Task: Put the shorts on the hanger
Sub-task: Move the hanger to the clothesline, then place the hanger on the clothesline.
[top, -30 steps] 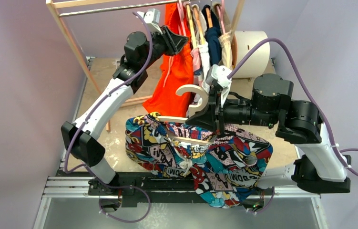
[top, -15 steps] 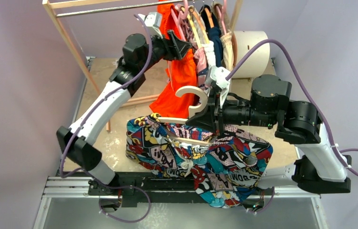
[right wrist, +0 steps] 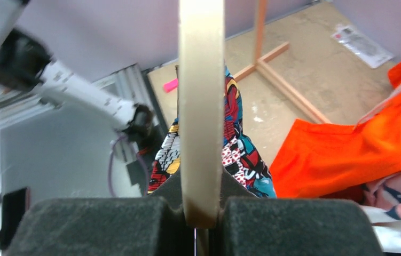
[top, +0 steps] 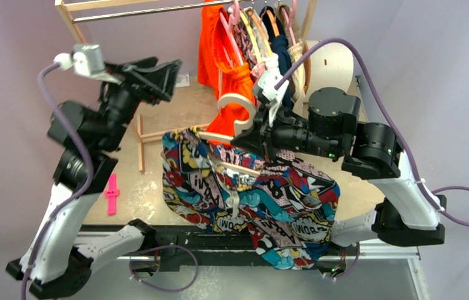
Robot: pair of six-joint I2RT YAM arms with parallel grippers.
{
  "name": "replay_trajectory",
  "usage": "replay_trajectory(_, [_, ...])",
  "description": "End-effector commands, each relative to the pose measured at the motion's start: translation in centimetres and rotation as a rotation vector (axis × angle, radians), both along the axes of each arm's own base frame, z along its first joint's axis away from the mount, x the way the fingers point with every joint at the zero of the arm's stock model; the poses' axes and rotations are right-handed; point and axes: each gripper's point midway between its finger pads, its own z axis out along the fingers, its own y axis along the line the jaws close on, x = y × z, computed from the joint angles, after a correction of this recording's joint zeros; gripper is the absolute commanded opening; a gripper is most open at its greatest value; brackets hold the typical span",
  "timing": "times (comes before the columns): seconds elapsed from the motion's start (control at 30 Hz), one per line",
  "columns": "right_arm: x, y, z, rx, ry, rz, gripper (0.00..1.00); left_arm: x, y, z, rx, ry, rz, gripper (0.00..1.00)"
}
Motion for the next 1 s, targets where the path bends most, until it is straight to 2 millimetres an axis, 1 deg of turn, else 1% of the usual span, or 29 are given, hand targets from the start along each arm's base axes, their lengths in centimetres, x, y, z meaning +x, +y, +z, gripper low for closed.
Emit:
replay_trajectory(0.0, [4.9,-0.7,7.0,0.226,-0.113,-0.279,0.00,-1.2,6.3,-1.6,-0.128,0.046,0.247,0.74])
replay_trajectory(0.07, [6.7,-1.2,9.1,0.296,-0.140,-0.389,0.00,-2.9,8.6,-1.7,-0.184,0.038,0.303,0.74])
replay_trajectory(0.1, [7.8,-1.1,9.8,0.314,-0.158,-0.445,0.00,-3.9,9.7,-1.6,-0.211,0.031,0.320,0.73])
replay_trajectory(0.17, [9.0,-1.6,12.8,0.383,-0.210,-0.513,0.00,-5.2,11.2,-1.4,-0.243,0.026,0.353,0.72])
replay_trajectory(0.23, [9.2,-1.8,15.9,0.465,-0.248,-0.531,0.00,-6.4,12.3,-1.1,-0.258,0.020,0.367,0.72])
replay_trajectory(0.3, [9.1,-1.4,17.6,0.515,-0.267,-0.518,0.00,-7.5,13.0,-1.0,-0.252,0.022,0.371,0.71])
replay_trajectory(0.33, [9.2,-0.8,17.4,0.512,-0.266,-0.507,0.00,-8.1,13.3,-0.8,-0.253,0.016,0.371,0.71])
replay_trajectory(0.37, [9.4,0.0,16.7,0.501,-0.261,-0.499,0.00,-8.5,13.6,-0.9,-0.251,0.016,0.372,0.70])
replay_trajectory(0.47, [10.7,2.4,12.9,0.436,-0.229,-0.509,0.00,-9.7,14.5,-1.6,-0.246,0.029,0.384,0.70])
replay_trajectory(0.5, [11.1,3.0,11.9,0.424,-0.220,-0.514,0.00,-10.0,14.7,-1.9,-0.251,0.038,0.384,0.70])
replay_trajectory(0.53, [11.5,3.8,10.4,0.397,-0.210,-0.515,0.00,-10.2,14.8,-2.3,-0.256,0.047,0.381,0.70])
replay_trajectory(0.6, [12.0,4.7,9.1,0.376,-0.205,-0.518,0.00,-10.2,14.6,-3.8,-0.256,0.082,0.372,0.70])
replay_trajectory(0.7, [13.3,5.3,7.3,0.332,-0.200,-0.548,0.00,-10.1,13.7,-6.5,-0.233,0.164,0.332,0.70])
replay_trajectory(0.8, [14.6,5.3,6.4,0.333,-0.172,-0.541,0.00,-10.0,13.3,-9.5,-0.210,0.253,0.322,0.71])
replay_trajectory(0.9, [16.7,5.1,5.6,0.340,-0.133,-0.532,0.00,-9.8,13.6,-12.0,-0.173,0.310,0.353,0.74])
replay_trajectory(0.97, [17.6,5.3,4.9,0.332,-0.124,-0.533,0.00,-9.6,13.8,-13.6,-0.145,0.348,0.379,0.76])
